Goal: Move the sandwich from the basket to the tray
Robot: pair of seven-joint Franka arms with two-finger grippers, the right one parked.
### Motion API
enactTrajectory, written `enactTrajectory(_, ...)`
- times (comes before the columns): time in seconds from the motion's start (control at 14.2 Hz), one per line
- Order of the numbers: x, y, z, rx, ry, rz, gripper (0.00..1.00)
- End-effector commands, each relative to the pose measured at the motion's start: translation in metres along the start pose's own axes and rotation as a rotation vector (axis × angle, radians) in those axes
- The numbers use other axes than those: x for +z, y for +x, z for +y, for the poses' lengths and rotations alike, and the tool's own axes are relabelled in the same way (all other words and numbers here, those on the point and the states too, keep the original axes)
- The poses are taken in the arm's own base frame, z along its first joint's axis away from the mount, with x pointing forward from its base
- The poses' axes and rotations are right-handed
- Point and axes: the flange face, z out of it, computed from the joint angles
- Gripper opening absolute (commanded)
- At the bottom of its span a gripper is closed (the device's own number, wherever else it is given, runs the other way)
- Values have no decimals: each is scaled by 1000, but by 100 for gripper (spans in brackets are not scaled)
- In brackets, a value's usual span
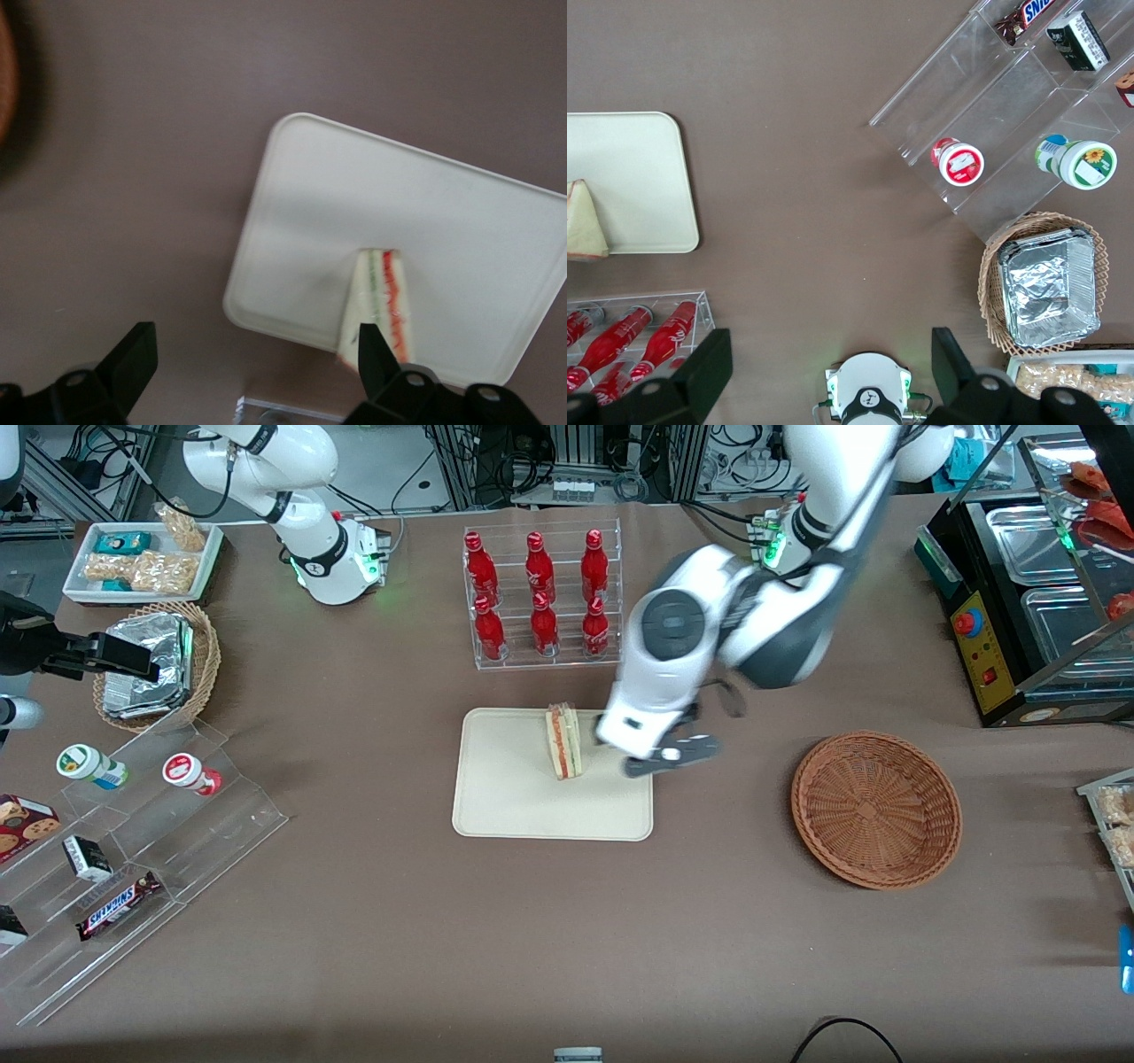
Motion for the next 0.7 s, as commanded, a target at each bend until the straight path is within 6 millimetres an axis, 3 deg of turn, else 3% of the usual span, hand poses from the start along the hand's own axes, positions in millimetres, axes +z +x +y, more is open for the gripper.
enactTrajectory(0.0,-54,26,-91,41,-4,-89,100)
enactTrajectory(0.14,-81,42,-154,70,18,-129,100)
enactTrajectory(0.35,-105,70,-247,132,10,-172,100)
enactTrajectory(0.56,-137,85,-321,196,24,-194,100)
enactTrajectory(0.63,-148,88,-334,210,38,-194,100)
